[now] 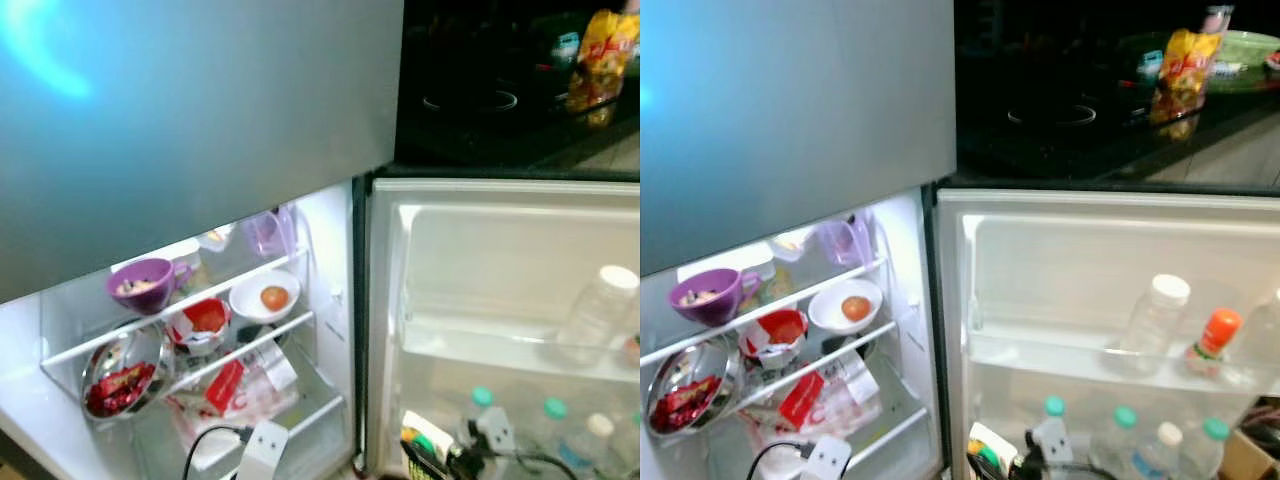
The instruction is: Restocking fridge
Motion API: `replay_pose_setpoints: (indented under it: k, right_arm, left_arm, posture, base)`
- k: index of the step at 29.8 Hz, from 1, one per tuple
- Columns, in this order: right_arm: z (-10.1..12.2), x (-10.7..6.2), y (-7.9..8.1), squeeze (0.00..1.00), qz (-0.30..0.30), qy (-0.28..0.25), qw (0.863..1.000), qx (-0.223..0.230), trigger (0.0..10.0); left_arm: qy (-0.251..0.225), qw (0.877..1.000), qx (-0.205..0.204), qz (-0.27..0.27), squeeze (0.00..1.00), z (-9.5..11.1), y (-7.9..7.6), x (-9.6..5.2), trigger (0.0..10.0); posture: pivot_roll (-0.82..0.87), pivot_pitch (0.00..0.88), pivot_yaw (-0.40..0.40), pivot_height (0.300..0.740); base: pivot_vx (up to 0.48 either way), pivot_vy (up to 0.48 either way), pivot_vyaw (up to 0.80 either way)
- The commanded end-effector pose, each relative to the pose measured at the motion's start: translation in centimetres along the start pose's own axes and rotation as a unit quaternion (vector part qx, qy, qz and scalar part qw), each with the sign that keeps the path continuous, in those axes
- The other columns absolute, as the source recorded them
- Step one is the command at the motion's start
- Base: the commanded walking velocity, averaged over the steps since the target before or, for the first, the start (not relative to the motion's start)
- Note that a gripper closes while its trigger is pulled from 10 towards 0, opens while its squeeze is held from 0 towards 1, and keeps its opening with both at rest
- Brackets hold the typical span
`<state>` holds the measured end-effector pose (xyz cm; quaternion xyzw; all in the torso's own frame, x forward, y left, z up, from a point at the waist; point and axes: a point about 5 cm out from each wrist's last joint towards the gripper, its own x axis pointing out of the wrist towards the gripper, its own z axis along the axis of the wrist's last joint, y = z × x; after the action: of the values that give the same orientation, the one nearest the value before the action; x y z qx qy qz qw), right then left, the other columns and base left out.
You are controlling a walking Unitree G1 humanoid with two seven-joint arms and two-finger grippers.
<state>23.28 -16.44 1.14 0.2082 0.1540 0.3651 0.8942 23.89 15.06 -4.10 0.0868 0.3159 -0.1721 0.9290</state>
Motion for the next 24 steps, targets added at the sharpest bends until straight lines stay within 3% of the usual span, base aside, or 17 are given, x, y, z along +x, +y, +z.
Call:
replay_pose_setpoints:
  k: [1,6,8,16,17,21,24]
  right_arm:
    - [0.3,0.1,0.7,0.0,0.03,-0.009,0.999,0.026,10.0]
    - [2.1,-0.2,1.0,0.0,0.054,-0.041,0.996,0.059,10.0]
    - [4.0,-0.4,0.9,0.0,0.064,-0.083,0.992,0.073,10.0]
    - [6.4,-0.7,0.8,0.0,0.074,-0.129,0.986,0.07,10.0]
    - [7.1,-0.3,0.9,0.0,0.071,-0.131,0.988,0.036,10.0]
    - [7.3,0.0,1.0,0.0,0.068,-0.123,0.99,0.01,10.0]
    - [7.6,0.5,1.0,0.0,0.05,-0.125,0.99,-0.04,10.0]
  left_arm:
    - [0.006,1.0,0.004,-0.001,0.0,-0.4,0.2,-0.2,10.0]
    - [0.004,1.0,0.005,-0.004,0.0,-0.2,0.1,-0.2,10.0]
    - [0.003,1.0,0.006,-0.005,0.0,-0.2,0.1,-0.2,10.0]
    - [0.004,1.0,0.009,-0.009,0.0,-0.2,0.1,-0.2,10.0]
    - [0.004,1.0,0.011,-0.01,0.0,-0.2,0.2,-0.2,10.0]
    - [0.003,1.0,0.012,-0.011,0.0,-0.1,0.2,-0.2,10.0]
    - [0.001,1.0,0.013,-0.012,0.0,-0.1,0.2,-0.2,10.0]
  posture:
    - [-0.05,0.102,0.047,0.61]
    - [-0.05,0.1,0.048,0.61]
    - [-0.05,0.1,0.051,0.61]
    - [-0.05,0.098,0.055,0.61]
    - [-0.05,0.102,0.059,0.61]
    - [-0.05,0.104,0.059,0.61]
    - [-0.04,0.108,0.06,0.61]
  base:
    - [0.0,0.0,0.0]
    - [0.0,0.0,0.0]
    - [0.0,0.0,0.0]
    - [0.0,0.0,0.0]
    - [0.0,0.0,0.0]
    - [0.0,0.0,0.0]
    - [0.0,0.0,0.0]
